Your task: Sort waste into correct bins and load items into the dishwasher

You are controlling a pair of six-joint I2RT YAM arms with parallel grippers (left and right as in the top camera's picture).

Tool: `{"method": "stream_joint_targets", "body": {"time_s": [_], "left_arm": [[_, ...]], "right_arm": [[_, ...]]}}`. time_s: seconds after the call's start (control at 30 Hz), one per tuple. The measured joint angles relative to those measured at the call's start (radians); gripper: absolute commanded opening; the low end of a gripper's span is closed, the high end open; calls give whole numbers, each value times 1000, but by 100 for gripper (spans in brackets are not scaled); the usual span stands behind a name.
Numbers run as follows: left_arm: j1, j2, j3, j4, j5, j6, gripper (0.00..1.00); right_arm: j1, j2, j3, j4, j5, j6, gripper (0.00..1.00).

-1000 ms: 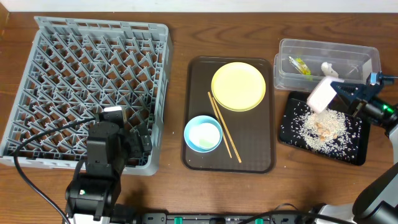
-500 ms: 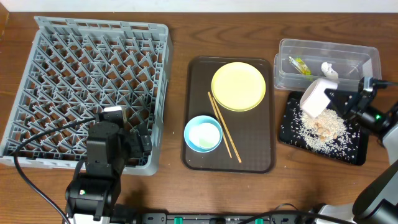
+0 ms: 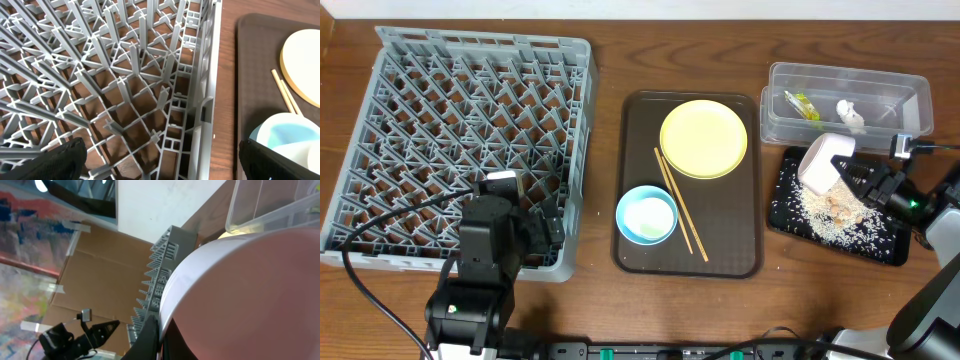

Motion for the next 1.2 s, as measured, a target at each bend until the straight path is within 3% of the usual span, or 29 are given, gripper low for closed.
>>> {"method": "stream_joint_targets", "body": {"time_s": [0.27,0.5,0.7,0.93,1.2], "left_arm": [[0,0,0,0,0,0,99],[0,0,0,0,0,0,99],[0,0,0,0,0,0,99],[0,0,0,0,0,0,99],[0,0,0,0,0,0,99]], "right_arm": [[0,0,0,1,1,10,1],[3,0,-3,-107,172,226,1],[71,-77,-3,-114,262,292,1],[291,-275,117,-211,477,315,1],[654,-273,291,-276,794,218,1]]}}
